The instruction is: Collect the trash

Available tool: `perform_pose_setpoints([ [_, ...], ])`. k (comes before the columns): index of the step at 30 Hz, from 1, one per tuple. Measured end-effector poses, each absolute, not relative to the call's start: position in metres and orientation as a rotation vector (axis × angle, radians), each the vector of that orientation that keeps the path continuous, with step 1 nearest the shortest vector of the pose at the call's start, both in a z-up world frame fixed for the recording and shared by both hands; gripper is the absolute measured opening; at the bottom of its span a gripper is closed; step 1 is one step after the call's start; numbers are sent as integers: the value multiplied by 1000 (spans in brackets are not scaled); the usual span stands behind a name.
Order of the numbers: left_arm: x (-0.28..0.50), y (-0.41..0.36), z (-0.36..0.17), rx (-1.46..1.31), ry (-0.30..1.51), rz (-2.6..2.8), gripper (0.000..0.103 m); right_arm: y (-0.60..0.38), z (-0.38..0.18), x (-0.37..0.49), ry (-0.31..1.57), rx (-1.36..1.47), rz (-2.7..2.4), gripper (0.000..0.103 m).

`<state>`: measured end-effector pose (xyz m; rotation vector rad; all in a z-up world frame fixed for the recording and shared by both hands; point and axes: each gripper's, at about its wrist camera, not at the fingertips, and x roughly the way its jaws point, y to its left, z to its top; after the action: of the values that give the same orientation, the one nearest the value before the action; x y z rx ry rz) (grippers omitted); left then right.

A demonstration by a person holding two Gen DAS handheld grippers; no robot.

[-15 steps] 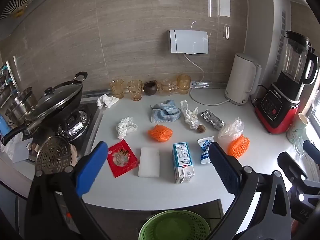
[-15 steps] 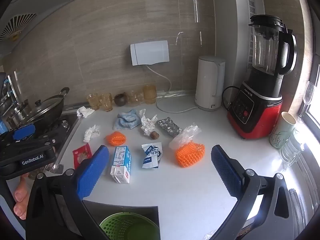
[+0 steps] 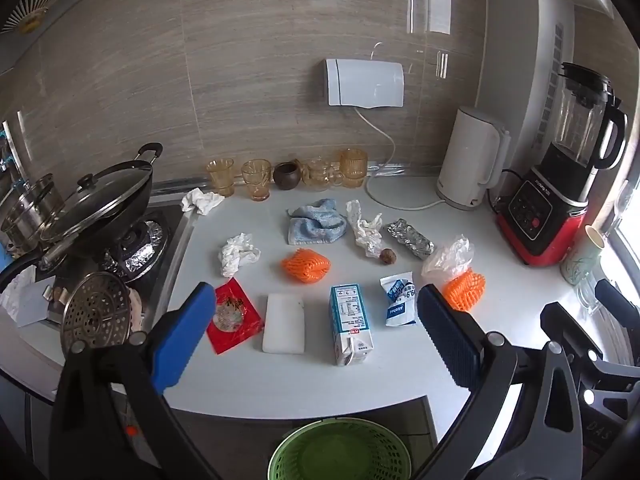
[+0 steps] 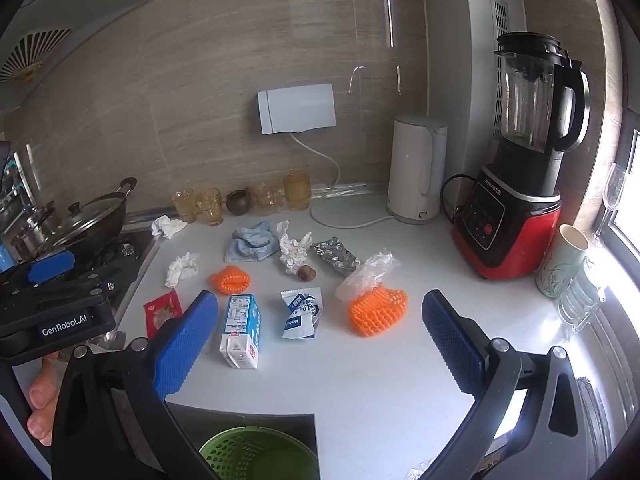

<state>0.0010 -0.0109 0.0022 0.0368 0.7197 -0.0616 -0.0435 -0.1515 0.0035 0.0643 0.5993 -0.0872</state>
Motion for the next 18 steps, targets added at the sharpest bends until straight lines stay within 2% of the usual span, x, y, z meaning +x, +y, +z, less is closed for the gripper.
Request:
perform_pose_setpoints([
  [18,2,-4,-2,29,736,-73,97,-152,-2,-41,612,65,-86,101],
])
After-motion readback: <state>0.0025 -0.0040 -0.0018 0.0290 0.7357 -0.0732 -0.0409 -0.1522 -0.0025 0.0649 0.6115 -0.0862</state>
